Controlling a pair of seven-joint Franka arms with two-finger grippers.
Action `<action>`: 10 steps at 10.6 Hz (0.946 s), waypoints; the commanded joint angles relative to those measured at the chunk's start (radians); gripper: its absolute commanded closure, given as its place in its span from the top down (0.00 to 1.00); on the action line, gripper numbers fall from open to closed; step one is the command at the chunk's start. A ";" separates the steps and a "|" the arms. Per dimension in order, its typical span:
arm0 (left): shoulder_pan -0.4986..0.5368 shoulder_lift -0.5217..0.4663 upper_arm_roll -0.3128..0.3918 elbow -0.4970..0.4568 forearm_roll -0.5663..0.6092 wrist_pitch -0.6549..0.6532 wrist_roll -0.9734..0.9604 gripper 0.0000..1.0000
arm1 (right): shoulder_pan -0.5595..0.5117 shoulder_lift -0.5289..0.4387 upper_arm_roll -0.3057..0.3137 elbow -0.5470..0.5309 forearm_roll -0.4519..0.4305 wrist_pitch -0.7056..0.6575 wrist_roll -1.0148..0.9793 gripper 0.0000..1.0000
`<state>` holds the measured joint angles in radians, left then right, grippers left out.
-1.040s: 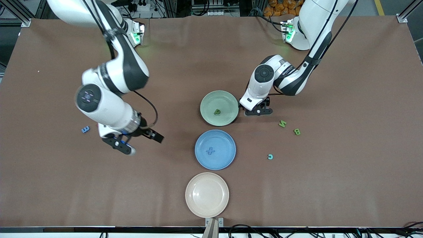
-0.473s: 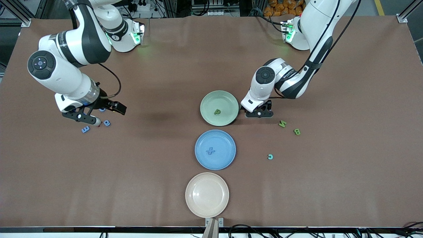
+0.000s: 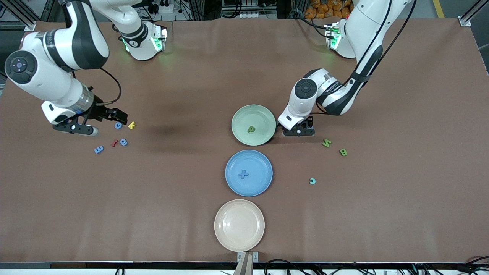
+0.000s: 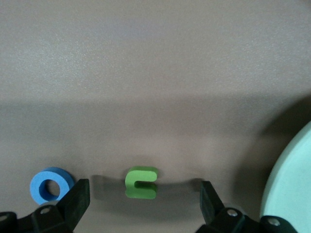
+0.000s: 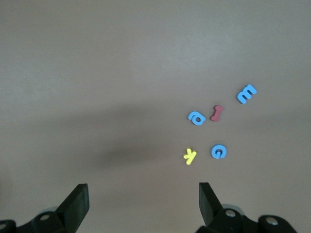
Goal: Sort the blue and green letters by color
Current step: 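Grasp the green u with the left gripper while the right gripper reaches, then drop the u on the green plate while the right gripper grasps c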
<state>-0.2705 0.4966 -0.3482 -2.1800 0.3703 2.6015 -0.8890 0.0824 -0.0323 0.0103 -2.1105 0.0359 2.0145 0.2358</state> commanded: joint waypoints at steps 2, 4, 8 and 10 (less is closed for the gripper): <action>0.005 0.005 -0.005 0.003 0.036 0.017 -0.050 0.08 | -0.125 -0.080 0.022 -0.161 -0.017 0.131 -0.140 1.00; 0.001 0.007 -0.005 0.006 0.038 0.018 -0.077 0.00 | -0.165 -0.069 0.023 -0.177 -0.019 0.159 -0.190 1.00; 0.005 -0.003 -0.005 0.006 0.038 0.017 -0.080 0.00 | -0.279 0.015 0.056 -0.334 -0.021 0.447 -0.332 1.00; 0.008 -0.036 -0.006 0.008 0.036 0.015 -0.103 0.00 | -0.280 0.098 0.059 -0.370 -0.019 0.587 -0.339 1.00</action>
<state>-0.2705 0.4938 -0.3554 -2.1671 0.3704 2.6109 -0.9377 -0.1703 -0.0154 0.0426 -2.4418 0.0267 2.4680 -0.0833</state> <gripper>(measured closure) 0.727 0.000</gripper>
